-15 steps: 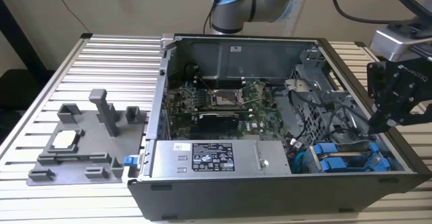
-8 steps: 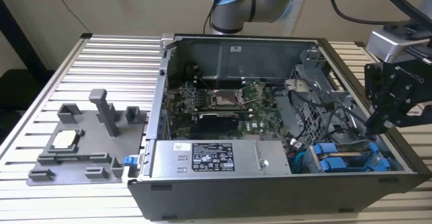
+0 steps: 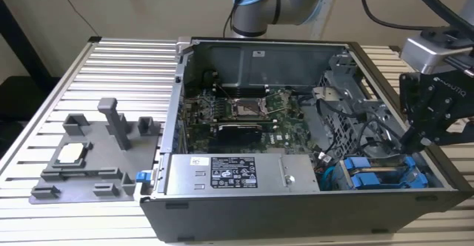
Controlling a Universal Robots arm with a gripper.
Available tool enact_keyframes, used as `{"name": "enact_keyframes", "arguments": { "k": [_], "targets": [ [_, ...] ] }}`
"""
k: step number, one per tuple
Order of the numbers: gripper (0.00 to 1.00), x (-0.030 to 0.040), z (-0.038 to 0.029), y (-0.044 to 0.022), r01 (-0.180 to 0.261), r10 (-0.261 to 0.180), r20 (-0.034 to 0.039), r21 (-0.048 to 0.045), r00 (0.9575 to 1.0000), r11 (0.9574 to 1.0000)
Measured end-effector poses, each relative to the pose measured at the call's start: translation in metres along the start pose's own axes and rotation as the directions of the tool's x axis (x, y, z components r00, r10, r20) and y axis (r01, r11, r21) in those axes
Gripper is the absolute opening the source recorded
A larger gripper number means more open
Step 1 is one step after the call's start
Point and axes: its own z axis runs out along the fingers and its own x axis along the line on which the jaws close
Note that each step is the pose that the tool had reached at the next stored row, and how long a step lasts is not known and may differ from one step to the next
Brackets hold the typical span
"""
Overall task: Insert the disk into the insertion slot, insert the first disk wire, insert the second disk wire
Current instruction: 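Insert the first disk wire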
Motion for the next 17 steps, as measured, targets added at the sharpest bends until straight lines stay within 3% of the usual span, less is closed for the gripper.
{"name": "enact_keyframes", "arguments": {
  "k": [7,14,15,16,17],
  "targets": [
    [0.19,0.0056,0.0022,0.0041,-0.005,0.005,0.0005,-0.0003,1.0,1.0],
    [0.19,0.0056,0.0023,0.0043,-0.006,0.006,-0.0002,-0.0005,1.0,1.0],
    [0.19,0.0057,0.0024,0.0043,-0.006,0.006,0.0027,-0.0001,1.0,1.0],
    [0.19,0.0057,0.0025,0.0043,-0.006,0.006,0.0107,0.001,0.9999,1.0],
    [0.19,0.0056,0.0024,0.0045,-0.008,0.008,0.0259,0.0033,0.9996,1.0]
  ]
}}
